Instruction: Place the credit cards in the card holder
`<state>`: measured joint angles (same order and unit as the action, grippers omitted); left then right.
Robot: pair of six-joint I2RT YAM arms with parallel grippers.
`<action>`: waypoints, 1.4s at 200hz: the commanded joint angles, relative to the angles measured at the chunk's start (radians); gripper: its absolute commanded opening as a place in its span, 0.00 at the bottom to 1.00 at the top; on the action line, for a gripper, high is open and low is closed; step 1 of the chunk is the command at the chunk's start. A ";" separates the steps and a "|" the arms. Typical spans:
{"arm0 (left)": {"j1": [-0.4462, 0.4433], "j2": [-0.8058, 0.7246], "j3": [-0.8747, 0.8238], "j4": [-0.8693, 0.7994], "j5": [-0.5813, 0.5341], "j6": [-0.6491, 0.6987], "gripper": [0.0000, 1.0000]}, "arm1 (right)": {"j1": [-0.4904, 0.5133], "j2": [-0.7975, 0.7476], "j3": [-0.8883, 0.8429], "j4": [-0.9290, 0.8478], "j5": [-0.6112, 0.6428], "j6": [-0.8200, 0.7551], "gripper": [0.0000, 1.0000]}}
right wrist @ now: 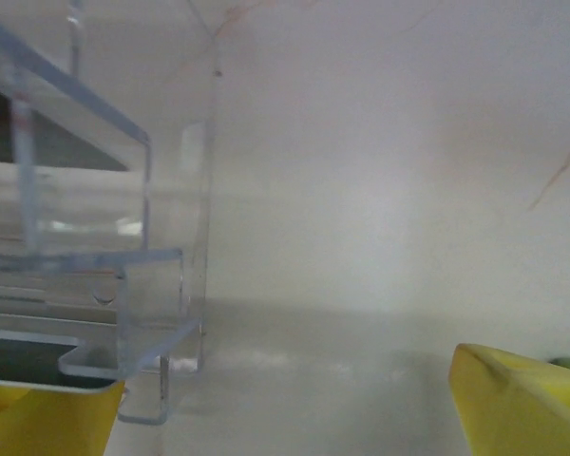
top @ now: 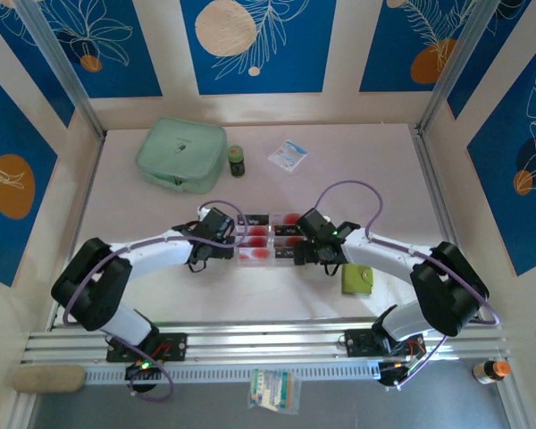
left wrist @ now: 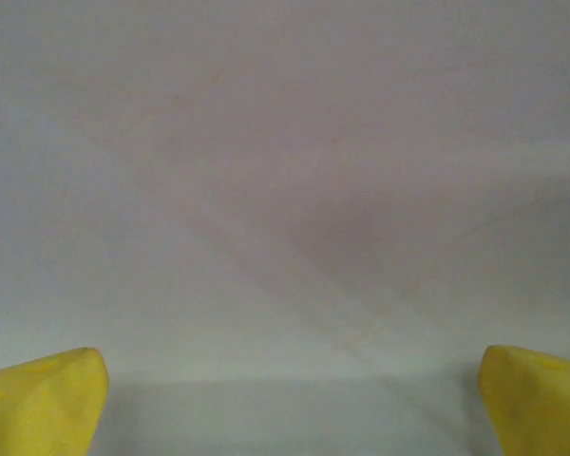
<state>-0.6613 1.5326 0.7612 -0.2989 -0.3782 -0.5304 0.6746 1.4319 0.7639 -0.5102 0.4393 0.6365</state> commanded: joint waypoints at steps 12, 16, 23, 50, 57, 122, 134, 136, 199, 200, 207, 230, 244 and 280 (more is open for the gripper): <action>-0.029 0.086 0.096 0.035 -0.002 -0.026 1.00 | -0.089 0.048 0.055 0.000 0.010 -0.015 0.89; -0.030 0.100 0.109 0.038 0.000 -0.026 1.00 | -0.101 0.055 0.062 0.001 0.007 -0.017 0.89; -0.033 0.123 0.134 0.040 0.002 -0.026 1.00 | -0.120 0.071 0.077 -0.001 0.001 -0.021 0.89; -0.049 0.223 0.254 0.037 0.009 -0.020 1.00 | -0.185 0.132 0.147 -0.030 0.001 -0.033 0.89; -0.054 0.249 0.287 0.035 0.005 -0.013 1.00 | -0.203 0.145 0.167 -0.035 0.001 -0.038 0.89; -0.064 0.483 0.610 -0.019 -0.015 0.057 1.00 | -0.338 0.251 0.285 -0.047 -0.008 -0.070 0.88; -0.064 0.517 0.663 -0.034 -0.015 0.067 1.00 | -0.350 0.265 0.299 -0.051 -0.013 -0.073 0.88; -0.064 0.523 0.672 -0.038 -0.015 0.068 1.00 | -0.353 0.267 0.300 -0.053 -0.014 -0.075 0.88; -0.060 0.502 0.669 -0.034 -0.025 0.095 1.00 | -0.357 0.131 0.230 -0.082 -0.063 -0.088 0.88; -0.060 0.499 0.666 -0.032 -0.026 0.095 1.00 | -0.357 0.125 0.227 -0.082 -0.065 -0.088 0.88; -0.056 0.486 0.645 -0.023 -0.025 0.094 1.00 | -0.360 0.090 0.209 -0.086 -0.079 -0.081 0.88; -0.044 0.440 0.592 -0.013 -0.024 0.090 1.00 | -0.367 -0.016 0.141 -0.094 -0.117 -0.055 0.88; -0.035 0.409 0.562 -0.007 -0.025 0.093 1.00 | -0.387 -0.075 0.106 -0.101 -0.149 -0.032 0.89; -0.011 0.301 0.473 0.012 -0.018 0.101 1.00 | -0.483 -0.231 0.032 -0.129 -0.238 -0.005 0.89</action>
<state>-0.6941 1.9331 1.2842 -0.3008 -0.3790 -0.4595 0.2543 1.2884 0.8356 -0.5892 0.2981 0.5961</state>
